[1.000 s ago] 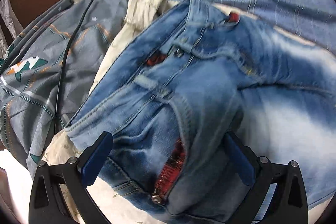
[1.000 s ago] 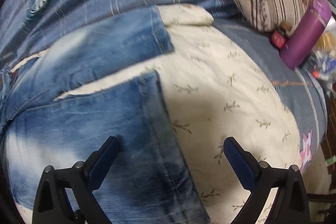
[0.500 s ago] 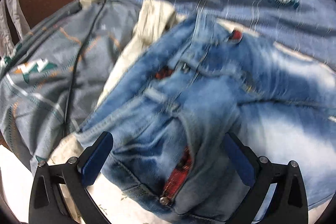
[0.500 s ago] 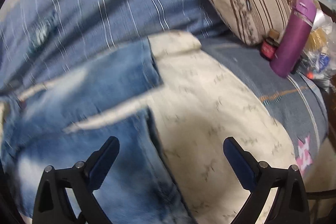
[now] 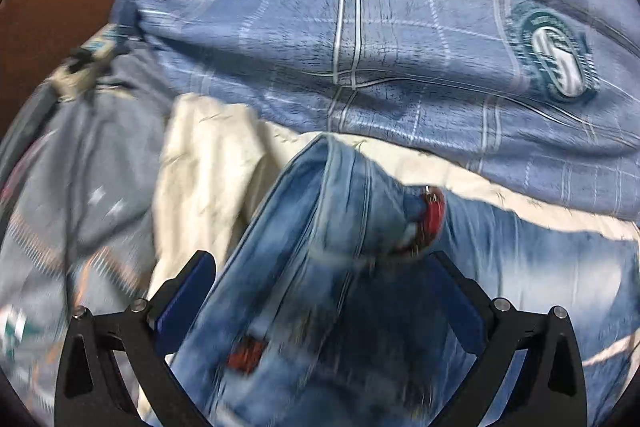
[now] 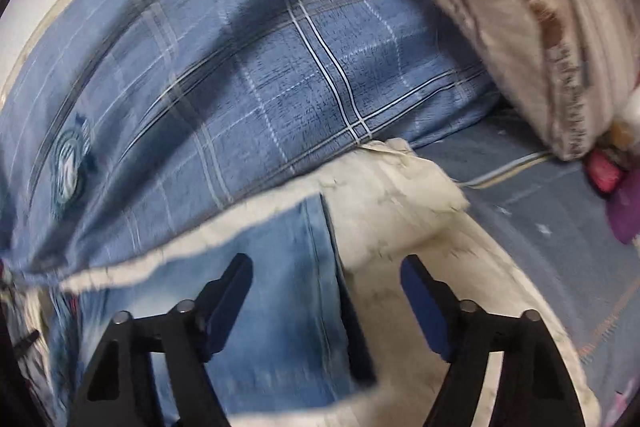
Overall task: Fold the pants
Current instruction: 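Move the right tool to the leg hem while the left tool reaches the waistband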
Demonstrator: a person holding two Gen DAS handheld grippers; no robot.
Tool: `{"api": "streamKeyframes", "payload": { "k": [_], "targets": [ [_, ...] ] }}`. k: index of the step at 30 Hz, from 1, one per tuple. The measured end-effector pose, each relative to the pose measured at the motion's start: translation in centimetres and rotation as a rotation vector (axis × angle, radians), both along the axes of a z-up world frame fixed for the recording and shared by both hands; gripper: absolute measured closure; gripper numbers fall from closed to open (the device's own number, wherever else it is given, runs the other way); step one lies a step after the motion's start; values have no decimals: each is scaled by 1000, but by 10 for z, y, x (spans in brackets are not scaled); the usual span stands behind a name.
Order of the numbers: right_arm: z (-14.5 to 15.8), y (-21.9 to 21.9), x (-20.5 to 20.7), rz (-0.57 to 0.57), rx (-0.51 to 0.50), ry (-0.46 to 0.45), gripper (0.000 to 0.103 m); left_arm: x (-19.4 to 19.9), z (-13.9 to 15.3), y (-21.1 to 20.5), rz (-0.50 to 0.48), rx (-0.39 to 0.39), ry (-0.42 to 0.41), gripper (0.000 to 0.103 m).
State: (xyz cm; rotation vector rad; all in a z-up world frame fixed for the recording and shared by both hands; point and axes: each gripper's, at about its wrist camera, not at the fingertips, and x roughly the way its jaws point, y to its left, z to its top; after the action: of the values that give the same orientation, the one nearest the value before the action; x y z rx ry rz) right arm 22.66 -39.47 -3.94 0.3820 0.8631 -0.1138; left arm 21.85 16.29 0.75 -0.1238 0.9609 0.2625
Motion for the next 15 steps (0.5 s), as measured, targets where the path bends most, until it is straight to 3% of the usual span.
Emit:
{"api": "streamKeyframes", "payload": {
  "k": [6,10,15],
  "targets": [
    [-30,-4,42,-18,120,51,27,53,-15,23,37,-38,69,4],
    [-38,1,49,-13,114,59,27,70,-27,23,30,-91,101,24],
    [-40,8,55,-8,101,63,27,87,-42,12,12,-128,131,32]
  ]
}}
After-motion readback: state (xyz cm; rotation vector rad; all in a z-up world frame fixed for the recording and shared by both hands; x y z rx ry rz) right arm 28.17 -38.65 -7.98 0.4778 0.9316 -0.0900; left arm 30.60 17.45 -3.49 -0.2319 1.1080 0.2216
